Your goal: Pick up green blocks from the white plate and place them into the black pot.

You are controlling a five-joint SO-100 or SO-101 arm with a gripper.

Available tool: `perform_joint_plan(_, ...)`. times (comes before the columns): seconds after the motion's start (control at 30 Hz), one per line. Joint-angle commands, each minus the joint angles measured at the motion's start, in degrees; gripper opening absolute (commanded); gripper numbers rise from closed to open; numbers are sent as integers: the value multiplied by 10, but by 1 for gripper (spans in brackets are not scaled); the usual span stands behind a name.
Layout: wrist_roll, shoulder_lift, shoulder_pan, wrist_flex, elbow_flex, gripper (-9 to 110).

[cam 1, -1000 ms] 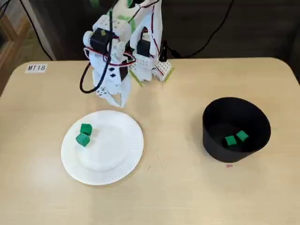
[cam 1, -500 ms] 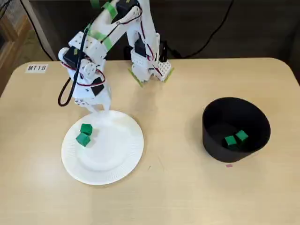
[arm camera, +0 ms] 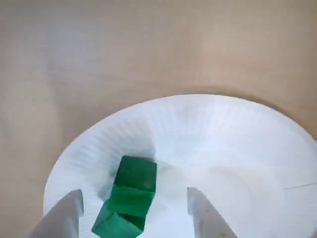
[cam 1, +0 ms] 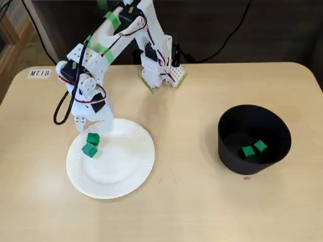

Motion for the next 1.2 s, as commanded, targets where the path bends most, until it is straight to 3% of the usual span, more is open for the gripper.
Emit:
perform_joint_plan(0.0,-18,-11,3,-7,-46,29)
perform_joint_plan(0.7,-42,-54,19,-12,-62,-2)
perform_joint_plan(0.97,-76,-50,1,-16,-97,-2)
perform_joint_plan(1.17,-171,-2,-82,-17,-214,-2)
